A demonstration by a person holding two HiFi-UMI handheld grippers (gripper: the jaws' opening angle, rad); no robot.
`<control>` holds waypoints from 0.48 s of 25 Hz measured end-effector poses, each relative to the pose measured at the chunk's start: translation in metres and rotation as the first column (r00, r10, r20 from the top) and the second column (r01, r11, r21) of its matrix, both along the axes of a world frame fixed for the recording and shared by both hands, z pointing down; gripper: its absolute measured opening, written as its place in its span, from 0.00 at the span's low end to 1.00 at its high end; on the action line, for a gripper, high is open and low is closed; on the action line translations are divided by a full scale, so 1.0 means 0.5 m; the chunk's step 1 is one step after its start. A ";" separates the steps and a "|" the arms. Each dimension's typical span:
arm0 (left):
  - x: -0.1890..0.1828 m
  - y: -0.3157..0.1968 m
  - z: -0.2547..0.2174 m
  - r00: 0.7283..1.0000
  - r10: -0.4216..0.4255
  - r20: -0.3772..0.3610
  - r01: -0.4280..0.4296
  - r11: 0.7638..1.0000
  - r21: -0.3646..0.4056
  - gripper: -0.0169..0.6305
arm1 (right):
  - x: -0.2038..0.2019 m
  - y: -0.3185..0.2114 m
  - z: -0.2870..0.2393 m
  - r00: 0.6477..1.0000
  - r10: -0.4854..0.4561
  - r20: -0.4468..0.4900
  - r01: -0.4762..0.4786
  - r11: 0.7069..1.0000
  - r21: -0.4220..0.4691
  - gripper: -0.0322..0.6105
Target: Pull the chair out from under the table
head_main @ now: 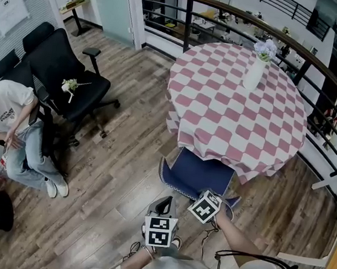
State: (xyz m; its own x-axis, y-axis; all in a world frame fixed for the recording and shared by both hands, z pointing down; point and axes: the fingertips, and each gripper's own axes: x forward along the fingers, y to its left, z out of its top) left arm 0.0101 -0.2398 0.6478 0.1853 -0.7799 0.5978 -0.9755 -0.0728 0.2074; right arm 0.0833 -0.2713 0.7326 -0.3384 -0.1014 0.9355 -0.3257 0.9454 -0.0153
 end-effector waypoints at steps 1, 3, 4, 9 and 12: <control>0.003 0.000 0.000 1.000 0.003 -0.003 -0.003 1.000 0.001 0.03 | 0.001 0.001 0.001 1.000 -0.004 -0.001 0.004 1.000 0.000 0.28; 0.008 0.001 -0.001 1.000 0.012 -0.008 -0.012 1.000 0.003 0.03 | 0.003 0.002 0.003 1.000 -0.010 -0.004 0.010 1.000 -0.001 0.26; 0.010 0.001 -0.002 1.000 0.016 -0.009 -0.016 1.000 0.004 0.03 | 0.003 0.003 0.004 1.000 -0.012 -0.004 0.012 1.000 0.000 0.26; 0.012 0.009 -0.010 0.999 0.035 -0.011 -0.035 0.999 0.005 0.03 | 0.001 0.004 0.001 1.000 -0.021 -0.006 0.021 1.000 0.005 0.25; 0.009 0.019 -0.014 0.999 0.045 -0.007 -0.045 0.999 0.007 0.03 | 0.002 0.006 0.003 1.000 -0.021 -0.006 0.021 1.000 0.000 0.24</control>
State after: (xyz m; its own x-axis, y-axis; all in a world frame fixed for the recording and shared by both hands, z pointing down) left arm 0.0148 -0.2303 0.6409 0.2243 -0.7750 0.5908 -0.9698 -0.1177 0.2138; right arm 0.0843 -0.2683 0.7341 -0.3352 -0.0946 0.9374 -0.3058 0.9520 -0.0133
